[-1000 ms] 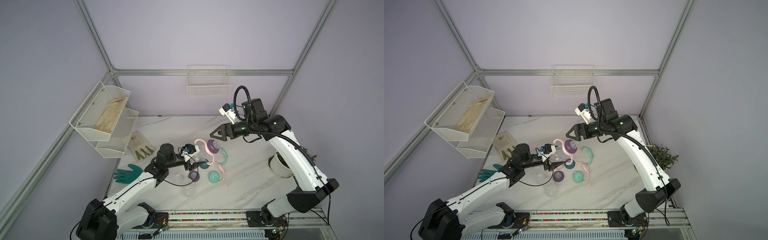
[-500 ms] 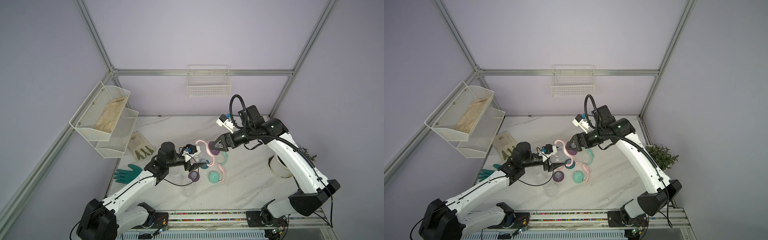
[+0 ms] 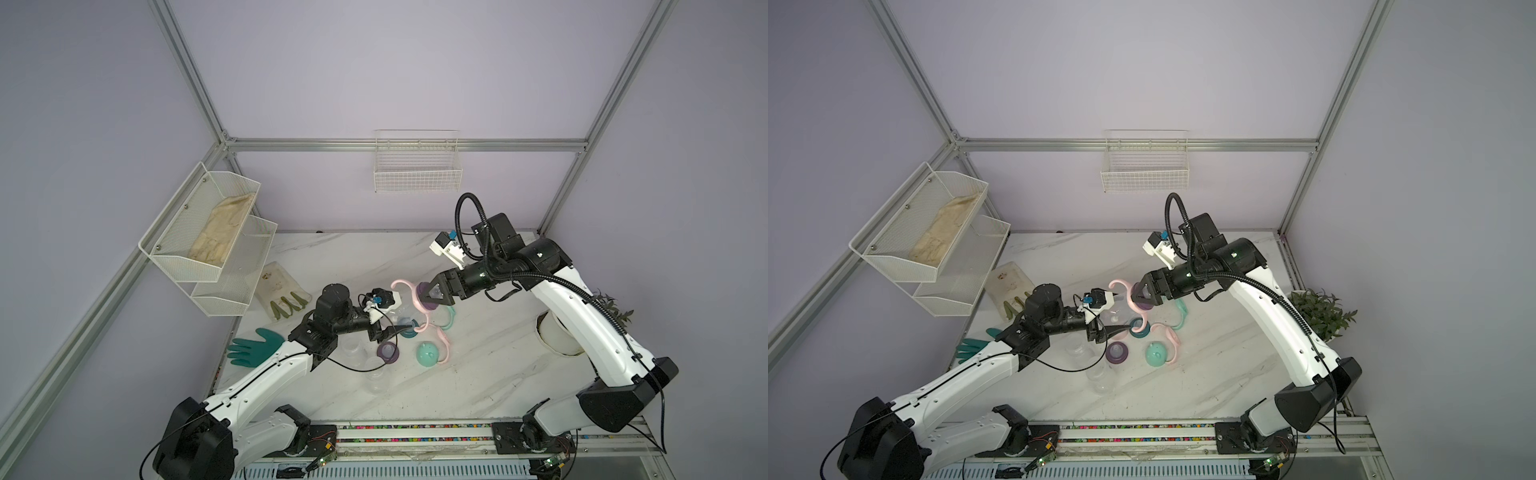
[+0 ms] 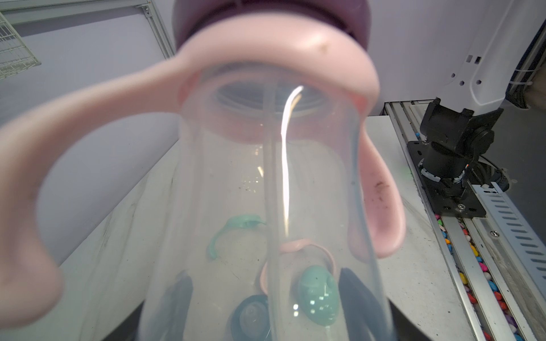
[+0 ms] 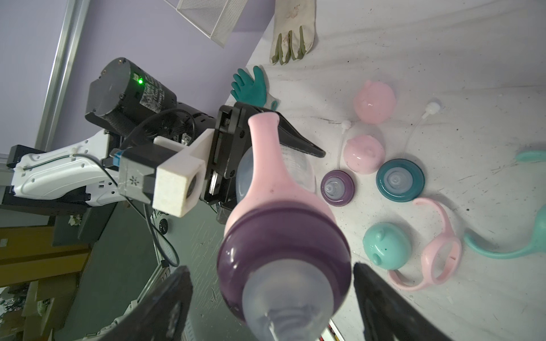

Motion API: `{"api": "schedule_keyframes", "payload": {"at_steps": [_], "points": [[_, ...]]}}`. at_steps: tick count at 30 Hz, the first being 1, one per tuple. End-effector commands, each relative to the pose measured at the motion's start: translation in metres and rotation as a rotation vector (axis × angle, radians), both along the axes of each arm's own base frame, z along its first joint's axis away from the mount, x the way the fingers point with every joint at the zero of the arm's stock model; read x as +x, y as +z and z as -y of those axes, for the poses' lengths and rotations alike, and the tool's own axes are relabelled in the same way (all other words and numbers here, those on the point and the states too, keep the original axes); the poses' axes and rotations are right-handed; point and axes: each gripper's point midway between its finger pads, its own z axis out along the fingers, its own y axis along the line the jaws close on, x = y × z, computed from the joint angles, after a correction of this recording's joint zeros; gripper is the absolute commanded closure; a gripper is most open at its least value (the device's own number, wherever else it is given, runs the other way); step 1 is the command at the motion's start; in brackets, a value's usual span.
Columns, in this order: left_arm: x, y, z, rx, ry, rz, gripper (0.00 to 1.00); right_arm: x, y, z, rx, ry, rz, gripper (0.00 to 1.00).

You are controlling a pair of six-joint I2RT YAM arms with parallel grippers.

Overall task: Assemble the baby bottles
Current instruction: Screw the nipple onto the baby bottle.

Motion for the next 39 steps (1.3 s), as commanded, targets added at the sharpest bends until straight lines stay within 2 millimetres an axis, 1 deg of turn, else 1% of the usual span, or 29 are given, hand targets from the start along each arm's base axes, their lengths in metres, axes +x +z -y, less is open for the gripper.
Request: {"api": "schedule_keyframes", "payload": {"at_steps": [1,5,15,23,25,30,33,35,39], "points": [[0.003,0.046,0.003,-0.062,-0.012,0.117,1.0,0.007,-0.002,-0.003,-0.005,-0.009,0.025,0.14],[0.002,0.046,0.003,-0.064,-0.011,0.119,1.0,0.008,-0.001,-0.005,0.007,-0.01,0.02,0.17],[0.004,0.048,0.004,-0.065,-0.011,0.122,1.0,0.007,-0.006,-0.008,0.016,-0.005,0.003,0.18],[0.005,0.048,0.003,-0.064,-0.004,0.119,1.0,0.007,-0.011,-0.009,0.016,-0.003,-0.011,0.23],[0.005,0.05,0.003,-0.066,-0.004,0.122,1.0,0.006,-0.012,-0.009,0.02,0.001,-0.014,0.26],[0.007,0.05,0.002,-0.062,0.009,0.131,1.0,0.007,-0.014,-0.012,0.032,0.003,-0.031,0.44],[0.014,0.049,-0.001,-0.045,0.051,0.167,1.0,0.008,-0.019,-0.014,0.039,0.002,-0.05,0.5],[0.022,0.046,-0.005,-0.024,0.098,0.204,1.0,0.009,-0.02,-0.016,0.046,0.0,-0.054,0.54],[0.034,0.049,-0.013,0.001,0.19,0.285,1.0,0.014,-0.022,-0.02,0.062,0.0,-0.052,0.61]]}}
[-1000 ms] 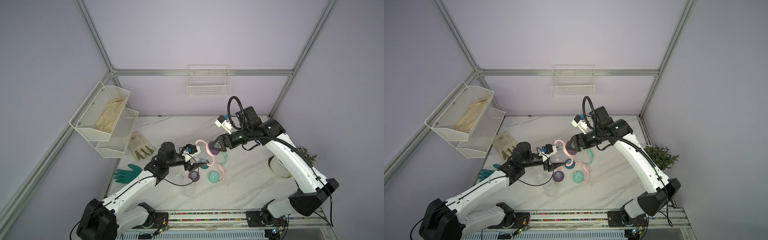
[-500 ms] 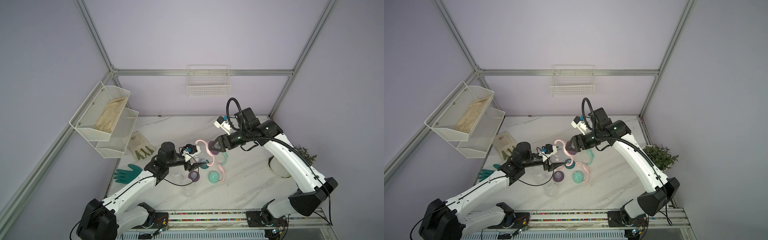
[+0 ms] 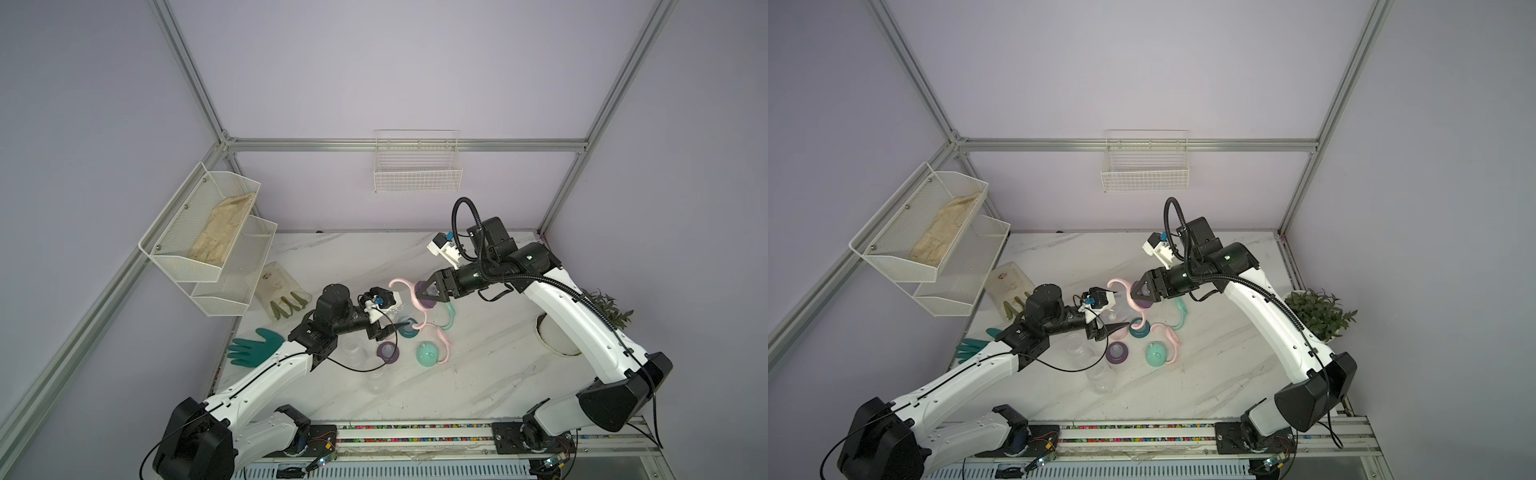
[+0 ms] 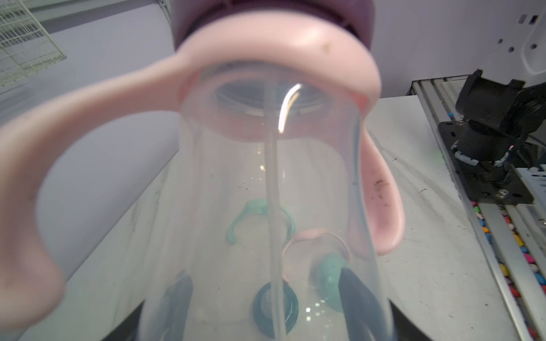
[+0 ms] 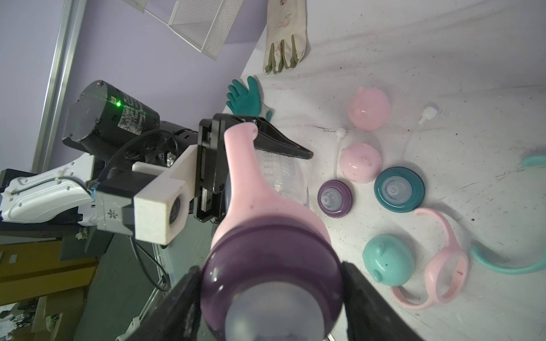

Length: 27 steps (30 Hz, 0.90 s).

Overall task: Assemble the baby bottles
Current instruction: Screw the nipple onto the baby bottle.

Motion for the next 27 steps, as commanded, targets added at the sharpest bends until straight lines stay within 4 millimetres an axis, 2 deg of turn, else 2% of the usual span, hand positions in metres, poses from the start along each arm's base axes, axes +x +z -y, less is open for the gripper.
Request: {"api": "schedule_keyframes", "payload": {"at_steps": [1,6,13,21,27], "points": [[0.021,0.057,-0.008,-0.06,0.119,0.243,1.0,-0.001,-0.006,-0.013,0.039,0.04,-0.031,0.64],[0.035,0.076,-0.028,-0.066,0.288,0.422,1.0,0.015,-0.006,-0.023,0.066,0.014,-0.043,0.77],[0.047,0.101,-0.068,-0.055,0.55,0.662,1.0,0.045,0.012,-0.043,0.172,-0.02,-0.045,0.92],[0.059,0.119,-0.096,0.039,0.8,0.859,1.0,0.082,0.017,-0.068,0.306,-0.101,-0.115,1.0],[0.069,0.13,-0.109,0.159,0.997,1.063,1.0,0.106,0.02,-0.08,0.378,-0.157,-0.152,1.0]]}}
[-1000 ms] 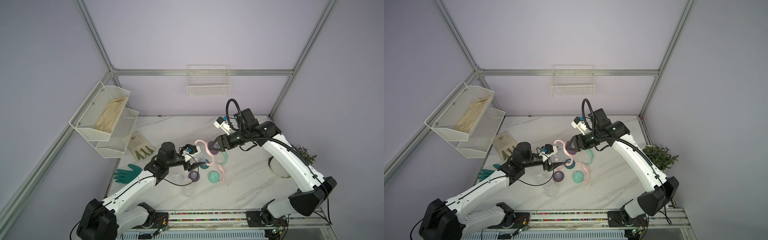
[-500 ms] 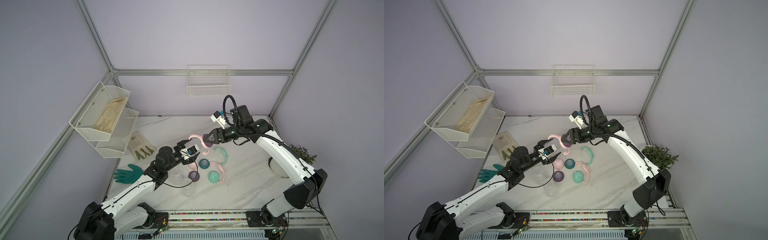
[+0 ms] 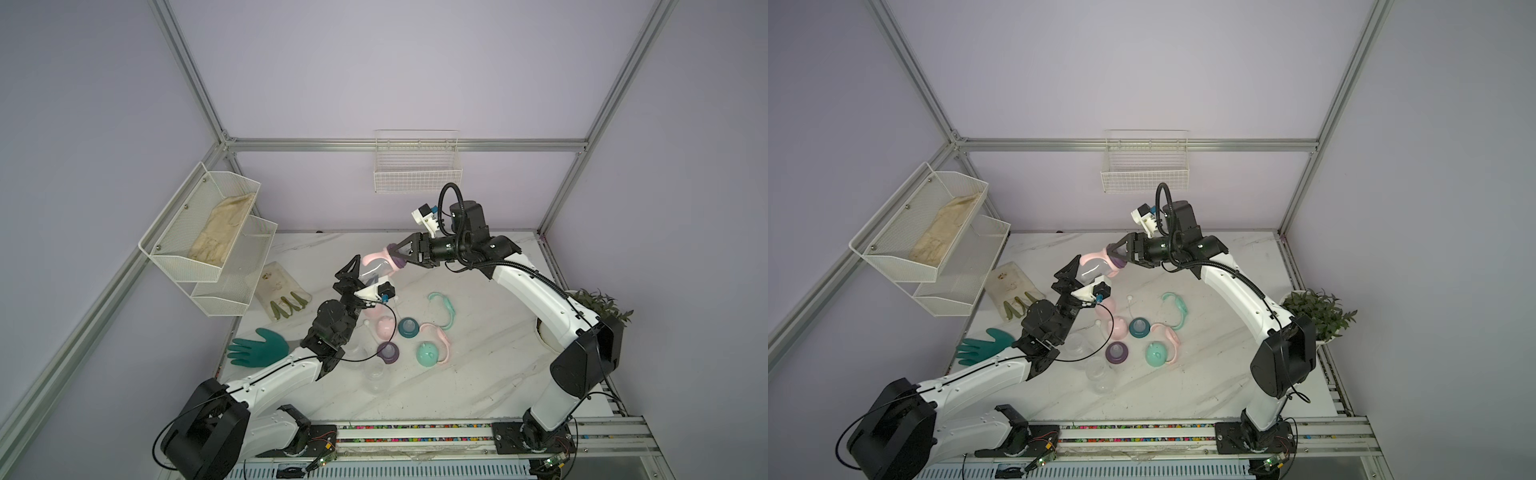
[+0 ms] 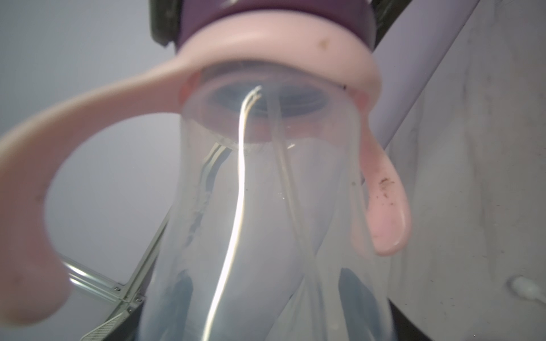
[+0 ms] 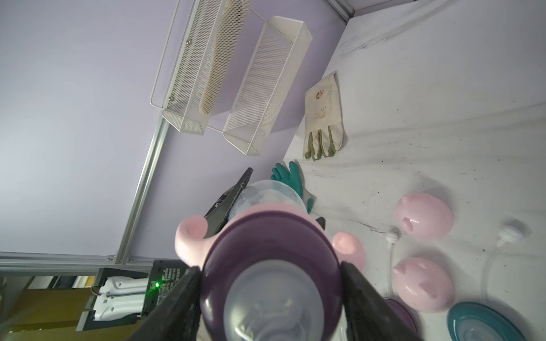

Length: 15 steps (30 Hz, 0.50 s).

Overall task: Assemble the baby bottles
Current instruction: Screw the nipple onto the baby bottle.

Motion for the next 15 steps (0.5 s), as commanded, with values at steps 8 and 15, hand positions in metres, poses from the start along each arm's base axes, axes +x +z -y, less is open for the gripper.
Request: {"api": "schedule_keyframes", "payload": {"at_steps": [8,15], "points": [[-0.012,0.067,-0.012,-0.095,0.128,0.313,1.0,0.019,0.011,-0.008,0.049,-0.093,-0.081,0.61],[-0.008,0.042,-0.01,-0.288,0.039,0.131,1.0,0.001,0.047,0.03,-0.016,-0.072,0.187,0.15]]}}
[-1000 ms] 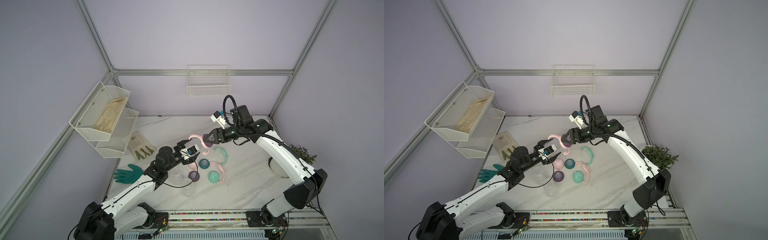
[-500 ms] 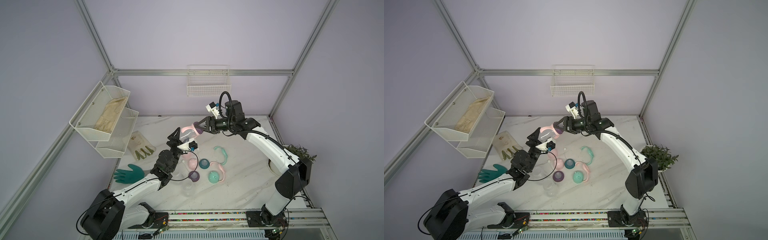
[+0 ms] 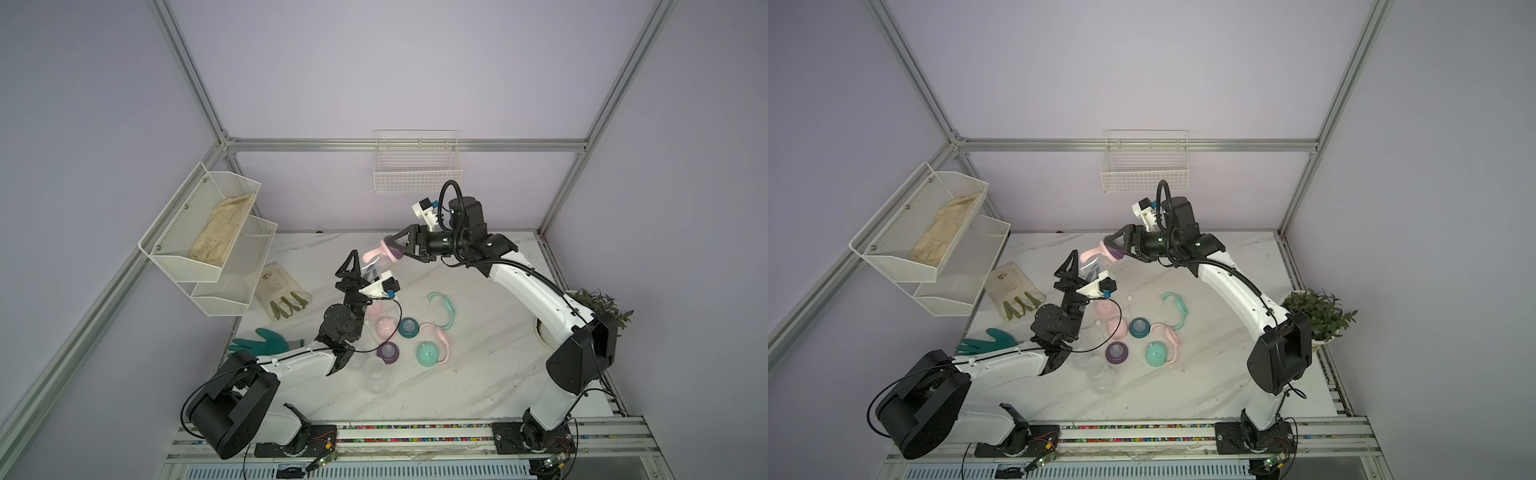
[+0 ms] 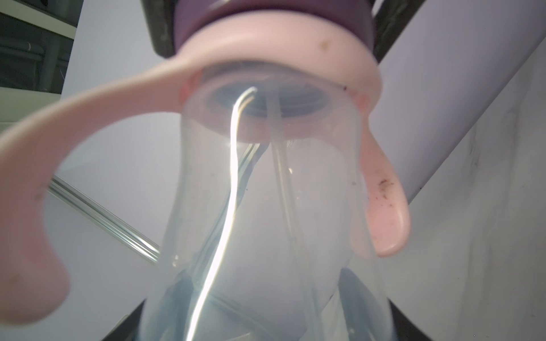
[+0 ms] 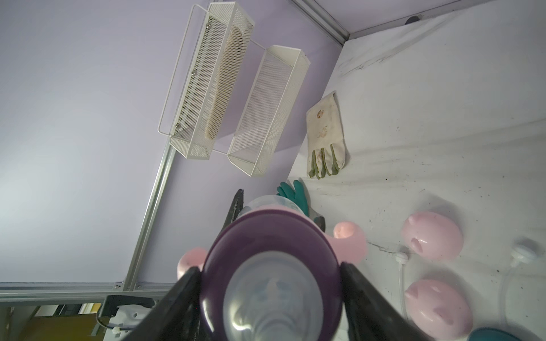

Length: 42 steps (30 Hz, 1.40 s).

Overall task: Assemble the baby bottles
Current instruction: Screw the nipple onto the baby bottle.

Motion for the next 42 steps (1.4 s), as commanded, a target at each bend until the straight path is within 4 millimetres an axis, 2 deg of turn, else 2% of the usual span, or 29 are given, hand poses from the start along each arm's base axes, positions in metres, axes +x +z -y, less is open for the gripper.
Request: {"api": "schedule_keyframes", "payload": {"at_steps": [1,5,9,11,13,18,21,25,28,32,33,34,37,42], "points": [[-0.015,0.029,-0.003,-0.269,-0.12,-0.019,1.0,-0.017,0.031,0.03,-0.061,-0.005,0.166,0.12],[-0.021,0.015,0.014,-0.402,-0.316,-0.28,1.0,-0.039,0.033,0.052,-0.168,0.022,0.238,0.08],[-0.039,0.005,0.046,-0.406,-0.531,-0.51,1.0,-0.075,0.044,0.064,-0.223,0.127,0.35,0.07],[-0.057,0.0,0.067,-0.383,-0.669,-0.669,1.0,-0.091,0.048,0.07,-0.25,0.171,0.406,0.08],[-0.078,0.004,0.086,-0.39,-0.826,-0.828,1.0,-0.102,0.048,0.077,-0.29,0.197,0.434,0.08],[-0.119,0.015,0.109,-0.368,-1.091,-1.106,1.0,-0.121,0.049,0.08,-0.296,0.24,0.463,0.07],[-0.132,0.02,0.111,-0.355,-1.162,-1.154,1.0,-0.134,0.045,0.078,-0.301,0.275,0.48,0.06],[-0.14,0.027,0.109,-0.356,-1.202,-1.16,1.0,-0.139,0.038,0.08,-0.338,0.284,0.496,0.06],[-0.143,0.031,0.108,-0.35,-1.211,-1.164,1.0,-0.131,0.03,0.082,-0.395,0.254,0.508,0.06],[-0.143,0.028,0.106,-0.346,-1.192,-1.176,1.0,-0.115,0.037,0.089,-0.448,0.171,0.573,0.06],[-0.142,0.028,0.106,-0.345,-1.188,-1.175,1.0,-0.121,0.047,0.093,-0.44,0.155,0.608,0.06],[-0.142,0.028,0.105,-0.345,-1.185,-1.174,1.0,-0.123,0.048,0.093,-0.437,0.162,0.613,0.06],[-0.142,0.028,0.105,-0.344,-1.186,-1.174,1.0,-0.133,0.041,0.086,-0.396,0.232,0.568,0.06],[-0.144,0.032,0.105,-0.335,-1.202,-1.169,1.0,-0.165,0.034,0.074,-0.295,0.39,0.498,0.08]]}}
